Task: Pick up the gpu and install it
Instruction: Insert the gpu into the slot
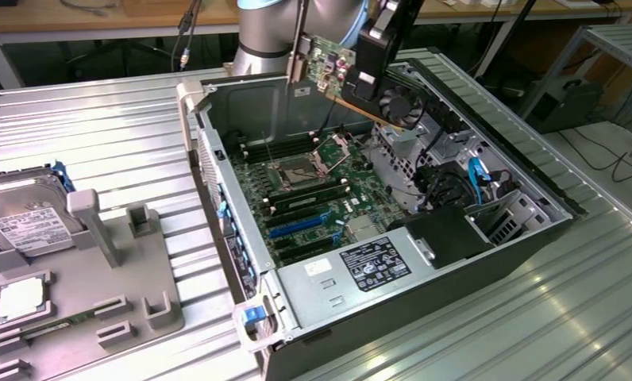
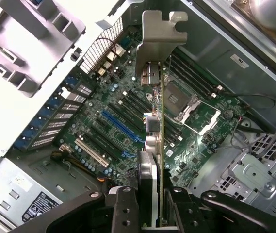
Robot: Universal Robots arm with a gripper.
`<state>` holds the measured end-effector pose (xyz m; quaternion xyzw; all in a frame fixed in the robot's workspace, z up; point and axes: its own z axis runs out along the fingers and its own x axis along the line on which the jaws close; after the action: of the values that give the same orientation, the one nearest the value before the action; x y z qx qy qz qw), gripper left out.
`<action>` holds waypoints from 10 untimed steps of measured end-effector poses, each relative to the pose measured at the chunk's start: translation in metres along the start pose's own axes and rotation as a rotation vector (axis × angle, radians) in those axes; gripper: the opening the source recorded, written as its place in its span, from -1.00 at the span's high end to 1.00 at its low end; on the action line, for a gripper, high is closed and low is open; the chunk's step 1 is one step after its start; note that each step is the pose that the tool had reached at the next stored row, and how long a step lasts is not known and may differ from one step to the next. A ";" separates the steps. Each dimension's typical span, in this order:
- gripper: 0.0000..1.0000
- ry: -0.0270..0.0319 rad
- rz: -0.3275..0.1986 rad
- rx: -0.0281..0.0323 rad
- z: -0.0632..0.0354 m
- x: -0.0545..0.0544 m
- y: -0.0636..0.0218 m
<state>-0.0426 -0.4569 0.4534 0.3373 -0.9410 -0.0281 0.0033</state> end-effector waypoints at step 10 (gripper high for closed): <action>0.44 -0.0066 -0.084 -0.0143 0.0000 0.000 -0.0004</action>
<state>-0.0427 -0.4574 0.4533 0.3765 -0.9257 -0.0361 0.0014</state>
